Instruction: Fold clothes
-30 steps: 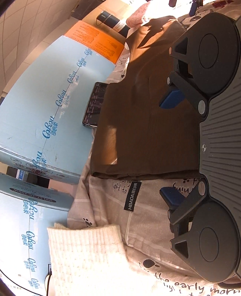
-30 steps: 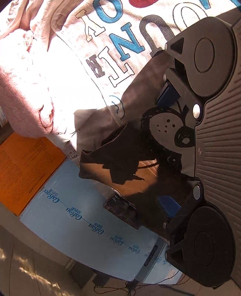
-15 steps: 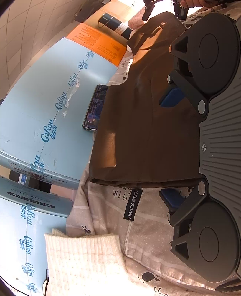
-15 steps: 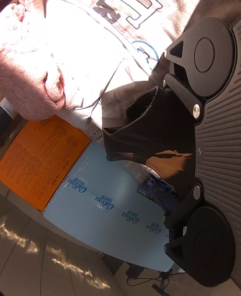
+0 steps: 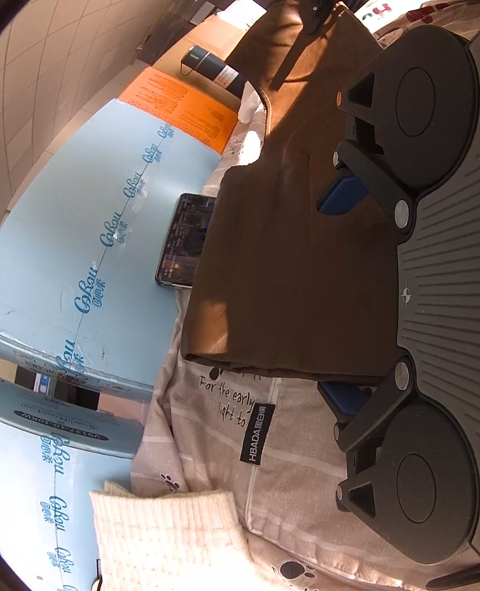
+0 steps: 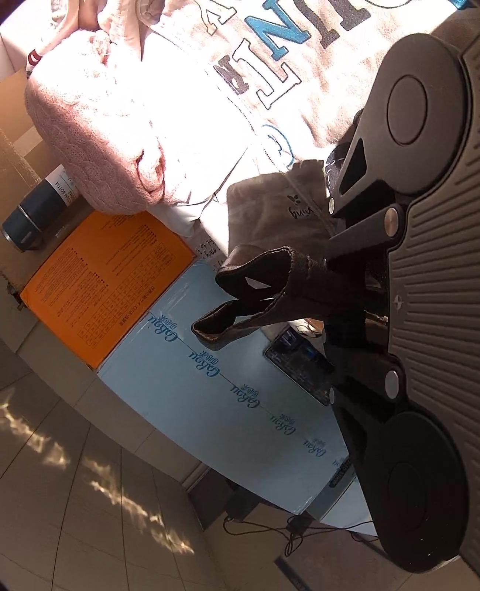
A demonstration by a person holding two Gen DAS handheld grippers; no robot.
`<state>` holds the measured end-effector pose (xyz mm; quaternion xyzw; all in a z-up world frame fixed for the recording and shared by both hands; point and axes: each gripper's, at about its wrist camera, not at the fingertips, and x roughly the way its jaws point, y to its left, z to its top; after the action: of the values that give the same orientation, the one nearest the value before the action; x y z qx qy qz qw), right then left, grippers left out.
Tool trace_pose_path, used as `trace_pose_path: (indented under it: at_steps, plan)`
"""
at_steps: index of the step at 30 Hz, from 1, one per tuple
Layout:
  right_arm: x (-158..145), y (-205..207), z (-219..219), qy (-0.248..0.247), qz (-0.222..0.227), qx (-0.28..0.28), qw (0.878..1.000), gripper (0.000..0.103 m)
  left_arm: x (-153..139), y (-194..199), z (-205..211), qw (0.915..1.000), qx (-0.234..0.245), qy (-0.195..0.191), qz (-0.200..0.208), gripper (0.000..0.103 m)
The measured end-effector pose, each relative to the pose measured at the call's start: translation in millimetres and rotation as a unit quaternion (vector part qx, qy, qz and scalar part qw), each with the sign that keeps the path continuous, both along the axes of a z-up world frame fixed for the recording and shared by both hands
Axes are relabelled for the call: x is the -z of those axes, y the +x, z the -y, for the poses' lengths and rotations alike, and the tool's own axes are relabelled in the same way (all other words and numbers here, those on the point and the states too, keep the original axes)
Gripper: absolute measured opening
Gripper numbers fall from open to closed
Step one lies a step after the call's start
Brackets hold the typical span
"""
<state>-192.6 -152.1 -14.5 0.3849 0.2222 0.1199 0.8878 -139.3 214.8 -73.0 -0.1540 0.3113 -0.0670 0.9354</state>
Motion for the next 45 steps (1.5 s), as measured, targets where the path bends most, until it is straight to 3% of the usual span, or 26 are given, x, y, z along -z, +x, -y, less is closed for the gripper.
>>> trace_pose_path:
  at_steps: [5, 8, 11, 12, 14, 15, 17, 21, 26, 30, 36, 40, 45]
  plan:
    - [-4, -20, 30, -0.038, -0.008, 0.068, 0.997, 0.005, 0, -11, 34, 0.9934, 0.114, -0.008, 0.005, 0.096]
    - [-2, -23, 41, -0.062, -0.016, 0.102, 0.993, 0.006, -1, -16, 46, 0.9902, 0.139, 0.006, 0.017, 0.096]
    - [5, -19, 43, -0.07, -0.027, 0.121, 0.99, 0.018, -7, -19, 39, 0.9951, 0.087, 0.029, 0.039, 0.096]
    - [8, -16, 43, -0.07, -0.031, 0.127, 0.989, 0.034, -8, -19, 37, 0.996, 0.067, 0.039, 0.043, 0.096]
    - [11, -14, 45, -0.063, -0.033, 0.131, 0.989, 0.054, -10, -18, 32, 0.9966, 0.03, 0.059, 0.049, 0.096]
    - [13, -13, 46, -0.06, -0.033, 0.133, 0.989, 0.057, -11, -17, 29, 0.9962, 0.011, 0.069, 0.052, 0.096]
    - [11, -10, 46, -0.061, -0.029, 0.138, 0.988, 0.055, -7, -13, 31, 0.994, -0.008, 0.102, 0.037, 0.096]
    - [-3, -13, 42, -0.087, 0.0, 0.136, 0.987, 0.018, -1, -6, 33, 0.9914, -0.01, 0.13, 0.011, 0.098]
    - [-37, -17, 15, -0.127, 0.055, 0.105, 0.985, 0.016, 1, -7, 31, 0.9916, -0.012, 0.129, 0.008, 0.1]
    - [-65, -16, -24, -0.179, 0.112, 0.063, 0.975, 0.014, 2, -8, 32, 0.9916, -0.013, 0.128, 0.007, 0.1]
    - [-93, -9, -87, -0.21, 0.17, -0.014, 0.963, 0.014, 3, -8, 31, 0.9923, -0.013, 0.123, 0.005, 0.1]
    - [-97, -9, -133, -0.236, 0.189, -0.072, 0.951, 0.014, 4, -8, 30, 0.9929, -0.013, 0.119, 0.004, 0.1]
    - [-76, -10, -175, -0.266, 0.154, -0.156, 0.939, 0.014, 4, -8, 29, 0.9931, -0.012, 0.116, 0.003, 0.1]
